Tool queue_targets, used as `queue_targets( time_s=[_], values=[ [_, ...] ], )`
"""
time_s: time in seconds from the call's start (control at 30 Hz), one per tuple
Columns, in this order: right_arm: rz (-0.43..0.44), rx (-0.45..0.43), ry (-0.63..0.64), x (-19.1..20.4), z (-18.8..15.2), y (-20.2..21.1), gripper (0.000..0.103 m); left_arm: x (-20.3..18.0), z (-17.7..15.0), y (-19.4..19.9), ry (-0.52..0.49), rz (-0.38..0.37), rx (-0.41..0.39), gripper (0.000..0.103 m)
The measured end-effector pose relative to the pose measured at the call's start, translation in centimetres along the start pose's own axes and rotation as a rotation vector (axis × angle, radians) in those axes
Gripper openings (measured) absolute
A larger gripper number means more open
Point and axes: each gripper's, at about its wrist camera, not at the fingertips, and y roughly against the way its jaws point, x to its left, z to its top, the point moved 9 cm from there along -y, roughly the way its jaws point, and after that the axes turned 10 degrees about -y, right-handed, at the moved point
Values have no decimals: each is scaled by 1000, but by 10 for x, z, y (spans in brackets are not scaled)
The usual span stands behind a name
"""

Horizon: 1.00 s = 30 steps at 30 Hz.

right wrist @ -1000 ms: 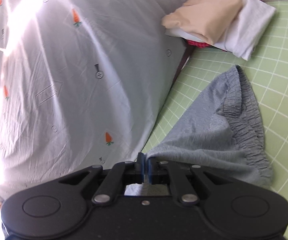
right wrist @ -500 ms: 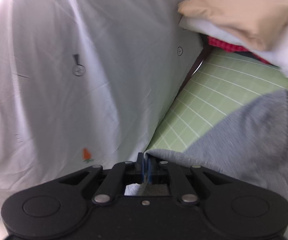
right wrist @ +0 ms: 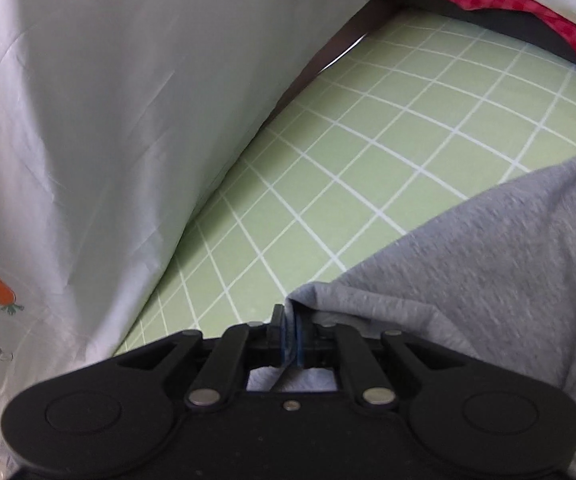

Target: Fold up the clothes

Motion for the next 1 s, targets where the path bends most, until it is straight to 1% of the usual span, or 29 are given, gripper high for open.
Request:
queue_targets(
  time_s=[0.03,0.07,0.1,0.13,0.17,0.2,0.23,0.27,0.3,0.4,0.5,0.63,0.73,0.77,0.8,0.83,0.87,0.9,0.93,1.0],
  values=[
    [-1,12,26,2,-1,3,18,0,-1,4,4,9,2,40],
    [5,14,53,6,-1,10,30,0,-1,9,8,17,4,46],
    [20,5,82,13,-1,20,40,0,-2,16,10,19,-1,54],
    [33,-7,113,18,-2,33,46,-1,-3,25,13,16,-8,63],
    [36,-26,144,18,-4,49,58,-2,-6,36,17,13,-15,65],
    [29,-50,172,15,-7,64,66,-2,-9,46,21,10,-22,67],
    [23,-74,200,13,-10,80,70,-3,-13,56,20,4,-23,69],
    [16,-99,228,10,-14,96,78,-4,-18,66,13,-4,-21,70],
    [9,-123,256,7,-17,112,82,-4,-25,76,9,-9,-18,71],
    [-61,-183,290,-16,-33,147,84,-5,-48,105,-4,-27,2,72],
    [-123,-187,321,-46,-47,159,85,-10,-77,128,-35,-40,43,72],
    [-162,-176,341,-72,-53,155,85,-20,-115,149,-98,-50,89,72],
    [-161,-188,349,-78,-48,150,85,-32,-132,161,-141,-62,109,72],
    [-155,-187,370,-76,-46,148,85,-36,-135,164,-159,-64,112,72],
    [-145,-181,404,-73,-45,146,82,-40,-137,166,-174,-63,113,72],
    [-135,-175,439,-69,-44,143,77,-44,-139,168,-189,-61,113,72],
    [-122,-164,479,-65,-42,140,55,-48,-140,168,-200,-61,116,72],
    [-114,-153,517,-62,-39,137,24,-52,-140,168,-207,-60,117,72],
    [-118,-152,535,-61,-33,136,7,-55,-140,167,-212,-59,120,72],
    [-106,-184,504,-64,-11,140,7,-63,-139,165,-227,-61,123,72]
  ],
)
